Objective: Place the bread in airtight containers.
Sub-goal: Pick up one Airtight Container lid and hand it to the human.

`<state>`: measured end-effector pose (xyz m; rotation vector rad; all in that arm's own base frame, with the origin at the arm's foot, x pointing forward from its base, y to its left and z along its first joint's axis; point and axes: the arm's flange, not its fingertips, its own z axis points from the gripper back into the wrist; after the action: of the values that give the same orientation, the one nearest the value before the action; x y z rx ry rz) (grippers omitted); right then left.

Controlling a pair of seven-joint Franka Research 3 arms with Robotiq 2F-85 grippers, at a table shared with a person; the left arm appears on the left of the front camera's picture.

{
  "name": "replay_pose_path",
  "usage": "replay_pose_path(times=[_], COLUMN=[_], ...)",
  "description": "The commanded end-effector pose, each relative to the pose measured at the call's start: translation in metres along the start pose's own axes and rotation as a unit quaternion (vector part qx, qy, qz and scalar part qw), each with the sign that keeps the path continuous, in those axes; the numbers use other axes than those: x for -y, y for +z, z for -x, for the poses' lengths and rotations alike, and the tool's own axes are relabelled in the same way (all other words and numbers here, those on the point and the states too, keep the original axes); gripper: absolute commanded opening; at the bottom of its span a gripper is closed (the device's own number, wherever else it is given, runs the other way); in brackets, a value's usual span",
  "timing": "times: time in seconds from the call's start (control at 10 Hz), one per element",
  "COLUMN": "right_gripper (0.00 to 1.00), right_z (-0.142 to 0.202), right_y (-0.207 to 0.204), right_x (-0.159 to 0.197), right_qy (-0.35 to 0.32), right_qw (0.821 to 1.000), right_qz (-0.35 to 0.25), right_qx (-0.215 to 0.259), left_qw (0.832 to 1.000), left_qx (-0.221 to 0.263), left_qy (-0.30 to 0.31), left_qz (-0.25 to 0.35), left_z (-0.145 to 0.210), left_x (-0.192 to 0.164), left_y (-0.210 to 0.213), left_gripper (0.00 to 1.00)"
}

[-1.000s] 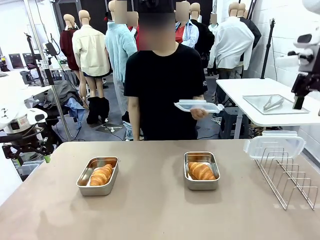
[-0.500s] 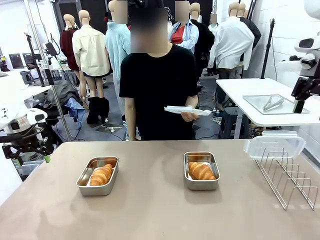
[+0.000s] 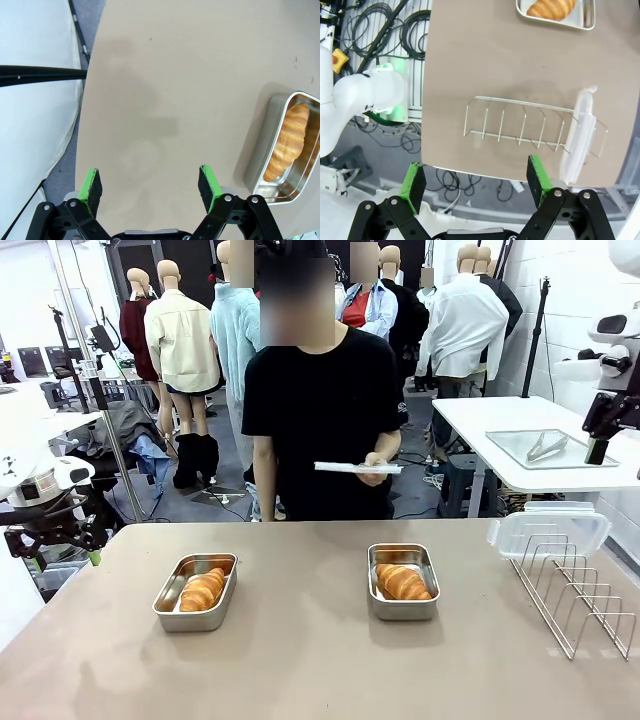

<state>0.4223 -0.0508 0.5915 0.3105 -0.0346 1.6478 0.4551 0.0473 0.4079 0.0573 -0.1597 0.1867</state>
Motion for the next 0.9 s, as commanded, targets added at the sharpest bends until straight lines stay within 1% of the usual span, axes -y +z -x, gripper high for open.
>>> replay_pose_path(times=[0.0, 0.8], right_gripper=[1.00, 1.00], right_z=[-0.0015, -0.0015], right_y=[0.0019, 0.0019], right_x=[0.0019, 0.0019], right_qy=[-0.008, -0.008], right_qw=[1.000, 1.000], right_qz=[-0.007, -0.007], right_qx=[-0.001, -0.001], left_qw=[1.000, 1.000], left_qx=[0.001, 0.001], left_qy=[0.000, 0.000], left_qz=[0.001, 0.001], left_z=[0.0012, 0.0012], left_x=[-0.0017, -0.0017], left_y=[0.0009, 0.0009], left_gripper=[1.00, 1.00])
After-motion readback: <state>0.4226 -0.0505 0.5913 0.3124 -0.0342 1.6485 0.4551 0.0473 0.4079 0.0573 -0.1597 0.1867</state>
